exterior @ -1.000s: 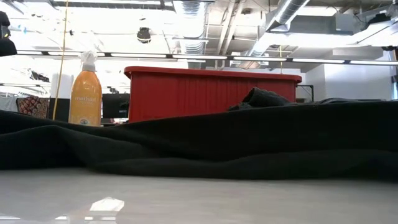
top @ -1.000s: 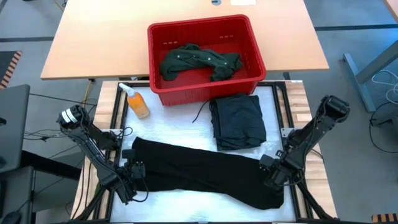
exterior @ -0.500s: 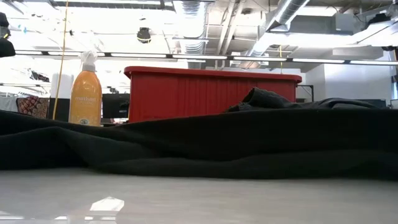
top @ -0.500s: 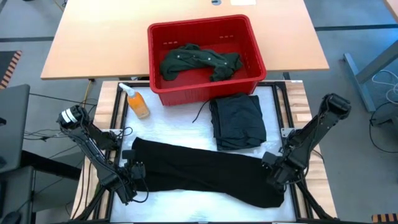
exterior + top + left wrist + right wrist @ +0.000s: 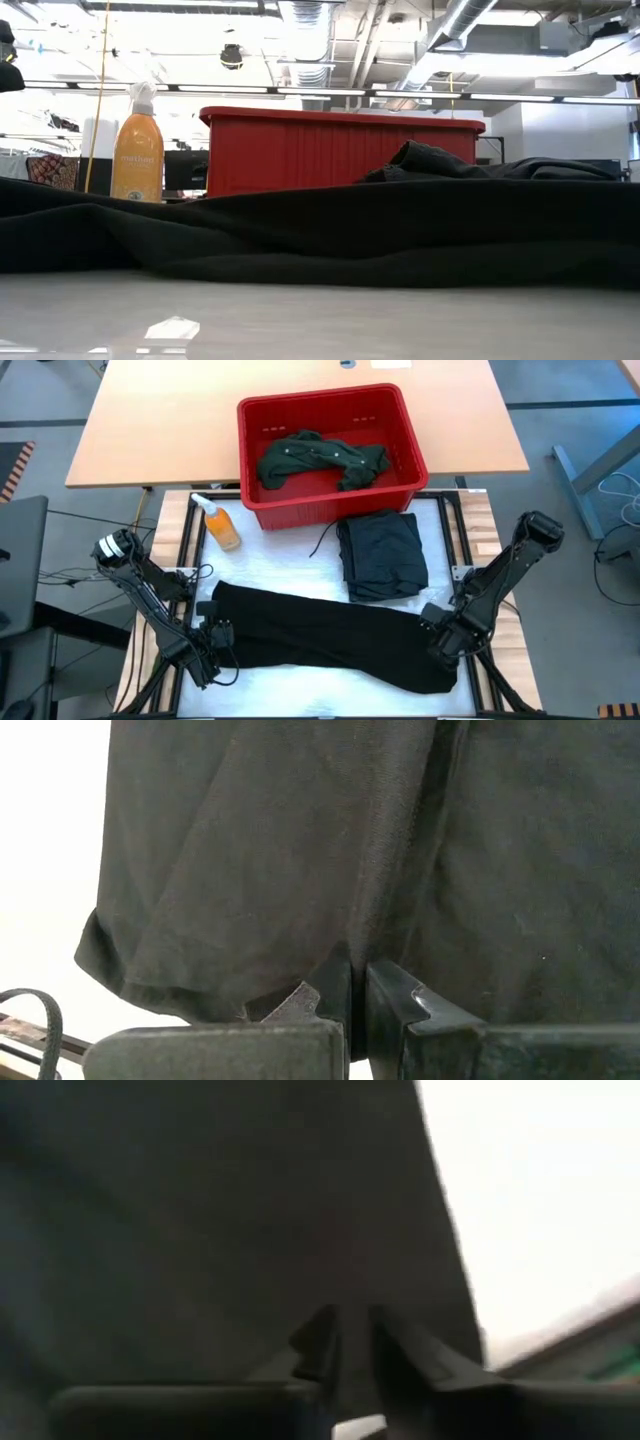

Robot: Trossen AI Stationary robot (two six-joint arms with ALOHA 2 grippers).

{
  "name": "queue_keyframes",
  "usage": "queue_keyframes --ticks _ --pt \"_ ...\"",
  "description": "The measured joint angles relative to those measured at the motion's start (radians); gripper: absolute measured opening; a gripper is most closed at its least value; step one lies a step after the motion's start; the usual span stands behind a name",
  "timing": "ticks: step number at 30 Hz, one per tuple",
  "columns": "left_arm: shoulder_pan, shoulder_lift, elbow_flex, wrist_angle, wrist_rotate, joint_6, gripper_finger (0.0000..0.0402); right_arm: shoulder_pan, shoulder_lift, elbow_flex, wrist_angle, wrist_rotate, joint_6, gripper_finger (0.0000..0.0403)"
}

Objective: Fold Laundry from Bin
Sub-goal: Fold the black shirt

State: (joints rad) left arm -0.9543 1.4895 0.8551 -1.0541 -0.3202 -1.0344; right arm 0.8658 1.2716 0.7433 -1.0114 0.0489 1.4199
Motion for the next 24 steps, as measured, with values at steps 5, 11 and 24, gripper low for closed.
queue_keyframes --ticks 5,11,24 --pt "0.000 0.000 0.000 0.009 -0.002 0.000 0.0000 0.000 0.000 -0.007 0.073 0.000 -0.115 0.0165" --pt "0.000 0.000 0.000 0.017 -0.004 0.000 0.0000 -0.008 0.000 -0.083 0.067 -0.013 -0.166 0.0174" --pt "0.000 0.000 0.000 0.020 -0.007 0.021 0.0000 -0.040 0.000 -0.156 0.171 -0.076 -0.228 0.0027"
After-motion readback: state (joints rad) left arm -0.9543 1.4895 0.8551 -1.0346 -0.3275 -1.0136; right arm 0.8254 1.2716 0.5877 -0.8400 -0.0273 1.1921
